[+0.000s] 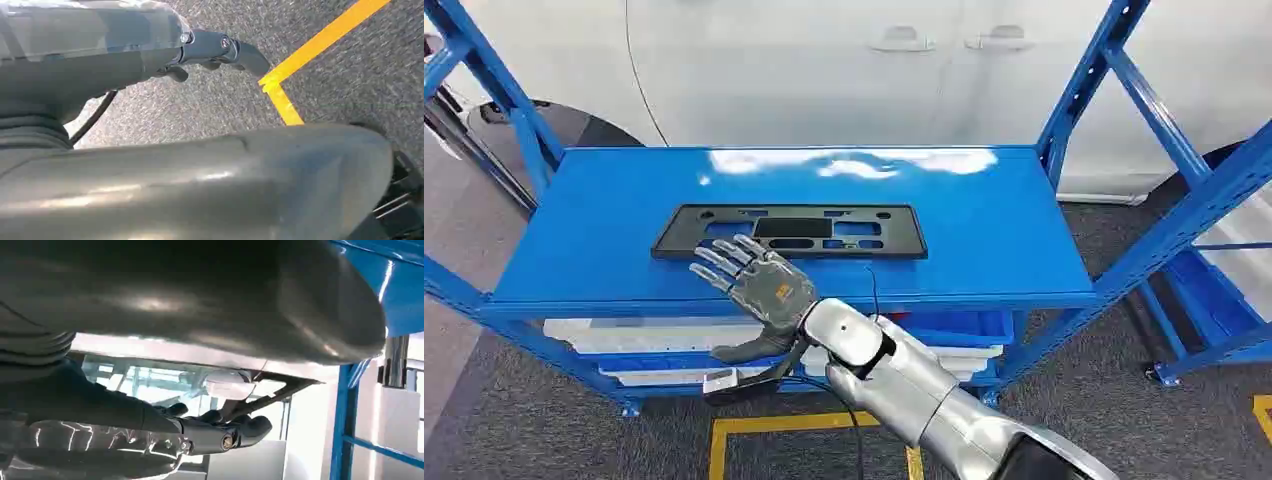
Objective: Take the parts from the cabinet and place them on the table.
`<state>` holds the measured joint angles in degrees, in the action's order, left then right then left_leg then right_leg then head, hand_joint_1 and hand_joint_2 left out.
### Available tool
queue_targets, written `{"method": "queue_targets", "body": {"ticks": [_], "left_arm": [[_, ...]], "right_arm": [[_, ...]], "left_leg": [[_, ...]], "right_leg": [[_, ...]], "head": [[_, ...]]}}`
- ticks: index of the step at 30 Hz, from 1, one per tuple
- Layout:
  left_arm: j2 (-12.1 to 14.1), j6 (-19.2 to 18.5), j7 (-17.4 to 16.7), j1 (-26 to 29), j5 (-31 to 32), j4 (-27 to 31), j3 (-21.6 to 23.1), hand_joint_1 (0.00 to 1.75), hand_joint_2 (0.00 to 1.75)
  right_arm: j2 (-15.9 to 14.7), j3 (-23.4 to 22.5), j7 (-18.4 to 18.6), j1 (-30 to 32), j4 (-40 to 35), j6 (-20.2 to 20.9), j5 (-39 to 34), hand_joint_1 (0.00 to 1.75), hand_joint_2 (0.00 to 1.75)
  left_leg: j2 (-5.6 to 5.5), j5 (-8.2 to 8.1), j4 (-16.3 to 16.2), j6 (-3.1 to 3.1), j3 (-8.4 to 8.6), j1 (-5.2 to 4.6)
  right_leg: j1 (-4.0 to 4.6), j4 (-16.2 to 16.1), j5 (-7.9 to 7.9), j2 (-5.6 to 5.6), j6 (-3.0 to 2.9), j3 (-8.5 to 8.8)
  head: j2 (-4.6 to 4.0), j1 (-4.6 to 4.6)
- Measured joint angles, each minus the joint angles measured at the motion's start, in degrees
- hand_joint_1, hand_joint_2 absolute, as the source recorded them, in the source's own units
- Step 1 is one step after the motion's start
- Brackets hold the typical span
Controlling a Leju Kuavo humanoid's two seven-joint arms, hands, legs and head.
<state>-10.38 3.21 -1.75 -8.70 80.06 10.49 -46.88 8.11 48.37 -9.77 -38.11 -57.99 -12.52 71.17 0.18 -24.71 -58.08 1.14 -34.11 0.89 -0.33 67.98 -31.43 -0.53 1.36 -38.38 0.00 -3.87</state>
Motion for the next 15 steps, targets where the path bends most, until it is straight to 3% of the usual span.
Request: {"method": "queue_targets", "body": {"ticks": [1, 2, 3, 4, 6, 7, 8, 11, 12, 13, 15], "left_arm": [[0.0, 0.02, 0.0, 0.05, 0.0, 0.0, -0.02, 0.0, 0.0], [0.0, 0.04, 0.0, 0.12, 0.0, 0.0, -0.02, 0.0, 0.0], [0.0, 0.04, 0.0, 0.15, 0.0, 0.0, -0.02, 0.0, 0.0], [0.0, 0.04, 0.0, 0.12, 0.02, 0.0, -0.02, 0.0, 0.0], [-0.02, 0.04, 0.02, 0.03, 0.02, 0.0, -0.02, 0.0, 0.0], [-0.09, 0.04, 0.07, 0.05, 0.02, 0.0, -0.02, 0.0, 0.0], [-0.13, 0.09, 0.13, 0.0, 0.02, 0.0, -0.02, 0.0, 0.0], [-0.13, 0.11, 0.15, 0.01, 0.35, 0.0, -0.02, 0.0, 0.0], [-0.09, 0.11, 0.15, -0.06, 0.37, 0.02, -0.02, 0.0, 0.0], [-0.09, 0.02, 0.15, -0.06, 0.42, 0.0, -0.02, 0.0, 0.0], [-0.09, -0.04, 0.15, -0.18, 0.57, 0.0, -0.02, 0.0, 0.0]], "right_arm": [[-0.04, 0.0, 0.0, 0.15, 0.02, 0.0, 0.04, 0.0, 0.0], [-0.09, 0.0, 0.02, 0.29, 0.02, 0.0, 0.07, 0.0, 0.0], [-0.11, 0.02, 0.0, 0.37, 0.02, 0.0, 0.11, 0.0, 0.0], [-0.11, 0.0, 0.02, 0.34, 0.02, 0.0, 0.11, 0.0, 0.0], [-0.11, 0.0, 0.02, 0.19, 0.02, -0.02, 0.15, 0.0, 0.0], [-0.11, 0.0, 0.02, 0.08, 0.0, -0.04, 0.18, 0.0, 0.0], [-0.11, 0.0, 0.04, 0.02, 0.0, -0.11, 0.22, 0.0, 0.0], [-0.15, 0.0, 0.22, -0.02, 0.0, -0.15, 0.55, 0.0, 0.0], [-0.13, 0.0, 0.37, -0.14, 0.0, -0.15, 0.59, 0.0, 0.0], [-0.13, 0.0, 0.55, -0.22, 0.0, -0.15, 0.66, 0.0, 0.0], [-0.13, -0.02, 0.85, -0.39, 0.0, -0.13, 0.77, 0.0, 0.0]], "left_leg": [[-0.08, -0.01, -0.02, 0.05, -0.07, -0.06], [-0.16, -0.01, -0.06, 0.05, -0.11, -0.1], [-0.27, -0.01, -0.11, 0.05, -0.1, -0.11], [-0.41, -0.02, -0.18, 0.04, -0.1, -0.12], [-0.7, -0.08, -0.24, -0.07, 0.05, -0.14], [-0.76, -0.09, -0.23, -0.15, 0.03, -0.12], [-0.88, -0.14, -0.42, -0.52, -0.23, -0.46], [-0.9, 0.1, 0.08, -1.45, -0.1, -0.21], [-0.91, -0.03, 0.04, -1.86, -0.03, -0.52], [-0.73, -1.02, -1.04, -2.0, -0.43, -0.28], [-0.58, -5.48, -8.69, -2.33, -3.81, -0.1]], "right_leg": [[-0.02, 5.02, -1.97, 0.05, 0.15, -2.42], [-0.03, 8.1, -2.63, 0.06, 0.2, -3.98], [-0.04, 8.1, -1.81, 0.07, 0.16, -4.08], [-0.03, 5.53, 0.11, 0.08, 0.0, -2.89], [-0.01, -4.27, 5.08, 0.22, -0.61, 1.96], [0.09, -8.89, 6.06, 0.65, -1.06, 4.04], [0.43, -9.69, 5.8, 0.63, -1.08, 4.38], [0.67, -9.62, 5.94, 0.67, -1.69, 4.16], [0.06, -10.38, 6.33, 0.61, -2.21, 4.43], [-0.02, -10.7, 6.54, 0.49, -2.51, 4.68], [0.0, -10.71, 6.56, 0.32, -2.88, 4.64]], "head": [[0.0, 0.0], [0.0, 0.0], [0.0, 0.0], [0.0, 0.0], [0.0, 0.0], [0.0, 0.0], [0.0, 0.0], [0.0, 0.0], [0.0, 0.0], [0.0, 0.0], [0.0, 0.0]]}}
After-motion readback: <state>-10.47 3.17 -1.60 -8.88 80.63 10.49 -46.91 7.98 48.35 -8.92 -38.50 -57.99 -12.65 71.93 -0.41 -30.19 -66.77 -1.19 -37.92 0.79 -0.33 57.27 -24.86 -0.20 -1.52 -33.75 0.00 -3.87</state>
